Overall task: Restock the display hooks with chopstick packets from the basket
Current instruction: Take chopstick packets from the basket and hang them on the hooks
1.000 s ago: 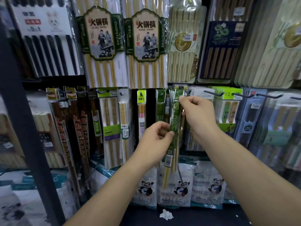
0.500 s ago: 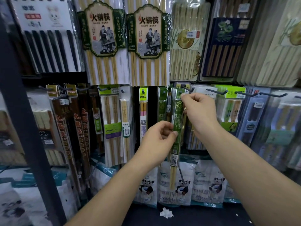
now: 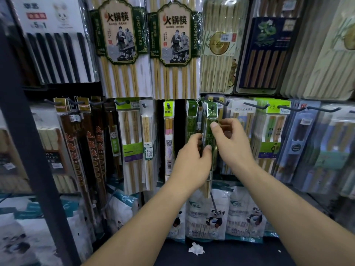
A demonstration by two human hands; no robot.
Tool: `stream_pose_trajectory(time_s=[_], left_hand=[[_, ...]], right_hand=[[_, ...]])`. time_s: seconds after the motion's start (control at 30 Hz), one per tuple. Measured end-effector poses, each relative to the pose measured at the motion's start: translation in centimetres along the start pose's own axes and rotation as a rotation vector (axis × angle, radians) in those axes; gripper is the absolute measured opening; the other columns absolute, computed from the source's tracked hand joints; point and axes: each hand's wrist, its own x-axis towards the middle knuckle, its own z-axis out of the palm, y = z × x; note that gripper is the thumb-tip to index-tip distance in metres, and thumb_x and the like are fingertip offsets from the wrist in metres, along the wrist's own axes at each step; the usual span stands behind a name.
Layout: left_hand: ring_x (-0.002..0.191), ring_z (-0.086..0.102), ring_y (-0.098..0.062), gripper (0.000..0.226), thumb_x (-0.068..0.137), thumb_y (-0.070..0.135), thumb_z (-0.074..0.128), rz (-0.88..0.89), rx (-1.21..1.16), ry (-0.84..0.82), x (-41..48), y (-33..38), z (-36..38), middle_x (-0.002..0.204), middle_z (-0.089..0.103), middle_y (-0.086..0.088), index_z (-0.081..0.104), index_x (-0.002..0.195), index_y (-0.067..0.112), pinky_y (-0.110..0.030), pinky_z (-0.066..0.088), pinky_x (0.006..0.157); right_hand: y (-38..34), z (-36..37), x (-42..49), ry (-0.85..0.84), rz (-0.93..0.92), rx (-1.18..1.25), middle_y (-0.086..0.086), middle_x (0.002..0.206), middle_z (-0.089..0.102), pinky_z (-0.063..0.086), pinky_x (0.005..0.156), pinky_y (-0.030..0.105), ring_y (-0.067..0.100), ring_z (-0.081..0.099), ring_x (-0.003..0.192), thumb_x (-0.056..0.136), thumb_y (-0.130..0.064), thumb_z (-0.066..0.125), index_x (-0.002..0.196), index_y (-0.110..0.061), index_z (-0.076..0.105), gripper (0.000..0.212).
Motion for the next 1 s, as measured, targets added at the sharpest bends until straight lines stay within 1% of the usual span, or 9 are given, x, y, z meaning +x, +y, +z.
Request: stream_pose_trajectory(time_s=[0.07, 0.13, 0.27, 0.37, 0.47, 0.57, 0.7, 0.8, 1.0], left_hand=[[0.142, 0.043, -0.015, 0.055, 0.106, 0.038, 0.044, -0.076, -0.094, -0.019, 0.2, 0.2, 1.0, 0.158, 0.044, 0.001, 0.03, 0.158, 0.027, -0.027, 0.035, 0.11], [0.149, 0.031, -0.013, 0.058, 0.108, 0.042, 0.038, -0.119, -0.144, -0.028, 0.2, 0.1, 2.0, 0.165, 0.031, 0.004, 0.02, 0.161, 0.029, -0.027, 0.025, 0.115], [0.137, 0.026, 0.002, 0.055, 0.11, 0.042, 0.033, -0.186, -0.34, -0.019, 0.2, -0.3, 3.3, 0.167, 0.025, 0.009, 0.014, 0.161, 0.039, -0.024, 0.021, 0.111], [0.147, 0.026, -0.004, 0.052, 0.111, 0.036, 0.033, -0.192, -0.436, 0.009, 0.4, -0.9, 3.7, 0.166, 0.026, 0.013, 0.017, 0.16, 0.043, -0.034, 0.022, 0.124], [0.141, 0.03, 0.001, 0.05, 0.112, 0.031, 0.033, -0.181, -0.482, -0.007, 0.7, -1.1, 3.8, 0.164, 0.029, 0.015, 0.021, 0.159, 0.042, -0.031, 0.027, 0.121], [0.137, 0.034, 0.002, 0.048, 0.112, 0.026, 0.034, -0.178, -0.473, 0.007, 1.3, -1.0, 3.8, 0.16, 0.036, 0.015, 0.029, 0.158, 0.04, -0.025, 0.03, 0.115], [0.144, 0.038, -0.006, 0.047, 0.112, 0.024, 0.035, -0.202, -0.473, 0.024, 2.1, -0.9, 3.9, 0.159, 0.041, 0.012, 0.034, 0.157, 0.037, -0.031, 0.031, 0.12], [0.147, 0.037, -0.01, 0.048, 0.111, 0.025, 0.036, -0.221, -0.474, 0.015, 1.9, -0.7, 3.8, 0.16, 0.04, 0.01, 0.033, 0.158, 0.035, -0.036, 0.031, 0.122], [0.145, 0.028, 0.0, 0.058, 0.109, 0.03, 0.045, -0.257, -0.394, -0.103, -3.0, -1.6, 3.1, 0.155, 0.031, 0.022, 0.021, 0.161, 0.035, -0.025, 0.025, 0.117]], right_hand=[[1.0, 0.5, -0.2, -0.133, 0.033, 0.075, -0.024, 0.132, 0.05, 0.037, 0.09, 0.011, -0.005, 0.052, 0.118, 0.104, -0.045, 0.049, 0.148, -0.029, 0.043, 0.047], [2.0, 1.1, -0.6, -0.253, 0.096, 0.185, -0.03, 0.143, 0.03, 0.026, 0.1, 0.008, -0.013, 0.03, 0.131, 0.107, -0.048, 0.037, 0.159, -0.038, 0.024, 0.054], [3.7, 2.2, -1.0, -0.335, 0.228, 0.366, -0.054, 0.125, 0.032, 0.032, 0.083, -0.004, -0.039, 0.036, 0.103, 0.107, -0.052, 0.031, 0.156, -0.05, 0.021, 0.05], [4.3, 2.7, -1.0, -0.356, 0.264, 0.417, -0.064, 0.111, 0.035, 0.029, 0.095, 0.006, -0.037, 0.033, 0.107, 0.097, -0.064, 0.035, 0.148, -0.062, 0.023, 0.053], [4.5, 2.9, -0.7, -0.367, 0.272, 0.457, -0.055, 0.125, 0.033, 0.029, 0.096, 0.01, -0.029, 0.033, 0.115, 0.088, -0.067, 0.037, 0.148, -0.061, 0.027, 0.061], [4.7, 3.0, -0.2, -0.35, 0.269, 0.451, -0.053, 0.118, 0.037, 0.031, 0.094, 0.008, -0.023, 0.035, 0.119, 0.092, -0.062, 0.037, 0.154, -0.051, 0.026, 0.064], [4.9, 3.1, 0.3, -0.337, 0.27, 0.439, -0.034, 0.139, 0.033, 0.027, 0.112, 0.023, -0.006, 0.03, 0.136, 0.106, -0.052, 0.031, 0.156, -0.047, 0.024, 0.052], [4.8, 2.9, 0.2, -0.315, 0.282, 0.424, -0.03, 0.139, 0.03, 0.027, 0.105, 0.018, -0.006, 0.026, 0.135, 0.108, -0.049, 0.03, 0.157, -0.045, 0.022, 0.05], [5.2, 0.9, -3.2, -0.278, 0.28, 0.318, -0.017, 0.161, 0.031, 0.027, 0.12, 0.036, 0.003, 0.032, 0.144, 0.105, -0.057, 0.031, 0.156, -0.044, 0.029, 0.053]])
